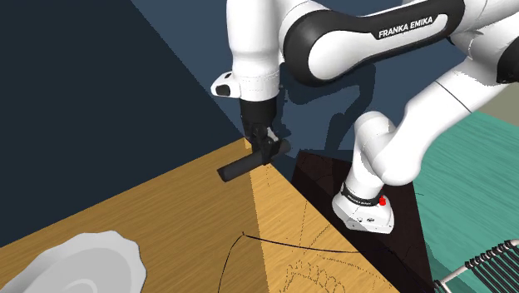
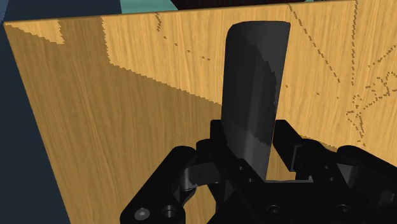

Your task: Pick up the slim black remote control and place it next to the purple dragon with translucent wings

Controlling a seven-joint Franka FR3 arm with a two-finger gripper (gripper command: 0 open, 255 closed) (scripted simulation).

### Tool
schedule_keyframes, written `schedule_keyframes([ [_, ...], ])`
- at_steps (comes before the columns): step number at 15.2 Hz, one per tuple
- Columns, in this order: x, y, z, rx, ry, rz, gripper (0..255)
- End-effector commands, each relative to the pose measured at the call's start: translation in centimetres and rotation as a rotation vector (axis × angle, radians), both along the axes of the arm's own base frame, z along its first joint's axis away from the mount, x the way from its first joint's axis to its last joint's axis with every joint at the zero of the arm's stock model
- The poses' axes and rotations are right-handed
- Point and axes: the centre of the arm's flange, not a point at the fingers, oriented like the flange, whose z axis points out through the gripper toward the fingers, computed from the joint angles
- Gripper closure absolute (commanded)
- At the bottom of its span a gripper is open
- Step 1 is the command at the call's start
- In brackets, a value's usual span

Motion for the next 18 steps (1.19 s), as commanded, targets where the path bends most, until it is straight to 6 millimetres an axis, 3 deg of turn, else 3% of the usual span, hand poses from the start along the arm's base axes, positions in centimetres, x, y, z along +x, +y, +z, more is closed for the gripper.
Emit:
schedule_keyframes([
  [1,-0.1,0.0,1.0,0.000,0.000,0.000,255],
  [18,-0.1,0.0,9.9,0.000,0.000,0.000,255],
])
